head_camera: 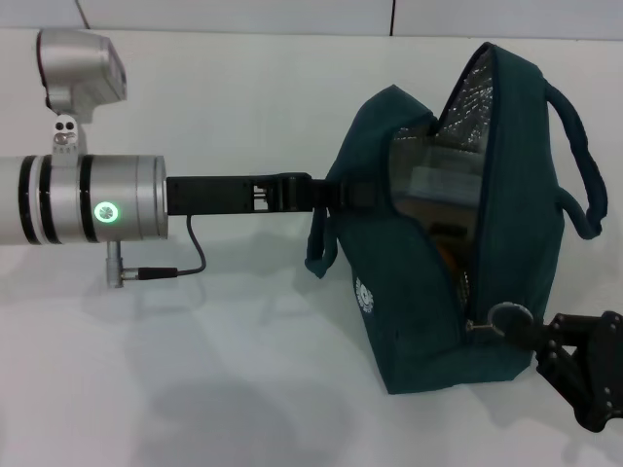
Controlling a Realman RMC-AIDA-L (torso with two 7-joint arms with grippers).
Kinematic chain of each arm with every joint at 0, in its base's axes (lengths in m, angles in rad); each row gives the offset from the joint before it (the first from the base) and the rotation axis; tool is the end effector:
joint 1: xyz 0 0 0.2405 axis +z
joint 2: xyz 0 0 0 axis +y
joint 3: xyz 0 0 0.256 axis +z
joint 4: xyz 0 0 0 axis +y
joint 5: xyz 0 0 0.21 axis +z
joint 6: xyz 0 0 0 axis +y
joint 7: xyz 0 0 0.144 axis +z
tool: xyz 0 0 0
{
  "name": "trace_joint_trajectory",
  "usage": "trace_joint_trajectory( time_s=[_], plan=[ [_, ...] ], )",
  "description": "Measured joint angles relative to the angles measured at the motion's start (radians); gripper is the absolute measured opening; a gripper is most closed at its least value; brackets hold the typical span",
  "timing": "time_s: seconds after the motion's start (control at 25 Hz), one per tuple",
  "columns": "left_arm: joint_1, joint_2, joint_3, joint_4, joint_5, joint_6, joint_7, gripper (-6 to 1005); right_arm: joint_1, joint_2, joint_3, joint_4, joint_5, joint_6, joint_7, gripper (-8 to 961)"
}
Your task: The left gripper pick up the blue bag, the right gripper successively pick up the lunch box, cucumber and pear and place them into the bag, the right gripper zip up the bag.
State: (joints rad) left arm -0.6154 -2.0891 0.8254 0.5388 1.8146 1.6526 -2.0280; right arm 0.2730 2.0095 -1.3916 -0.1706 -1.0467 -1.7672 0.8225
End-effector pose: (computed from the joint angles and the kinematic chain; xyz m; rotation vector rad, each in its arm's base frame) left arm -0.2082 0.3276 -0.0259 2.4576 1.4013 0.9383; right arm 0.2946 0.2078 -0.0320 -2.4909 0.5766 1.2823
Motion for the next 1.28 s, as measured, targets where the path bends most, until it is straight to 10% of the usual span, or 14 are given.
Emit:
trace_joint_trajectory(
  time_s=[0.36,0.92,1.28],
  plan=[
    [0.071,0.001,0.000,0.001,-0.173,0.067,0.164,197,0.013,0.002,0.000,-0.009,0.001,-0.007,0.000,8],
    [0.176,0.005,0.000,0.008,-0.295,0.206,0.469,662,0.036,0.005,0.004,-0.061,0.087,-0.058,-0.001,8],
    [0.213,0.002,0.018,-0.021,-0.263,0.242,0.617,741,0.097,0.005,0.010,-0.100,0.192,-0.059,0.008,8]
  ],
)
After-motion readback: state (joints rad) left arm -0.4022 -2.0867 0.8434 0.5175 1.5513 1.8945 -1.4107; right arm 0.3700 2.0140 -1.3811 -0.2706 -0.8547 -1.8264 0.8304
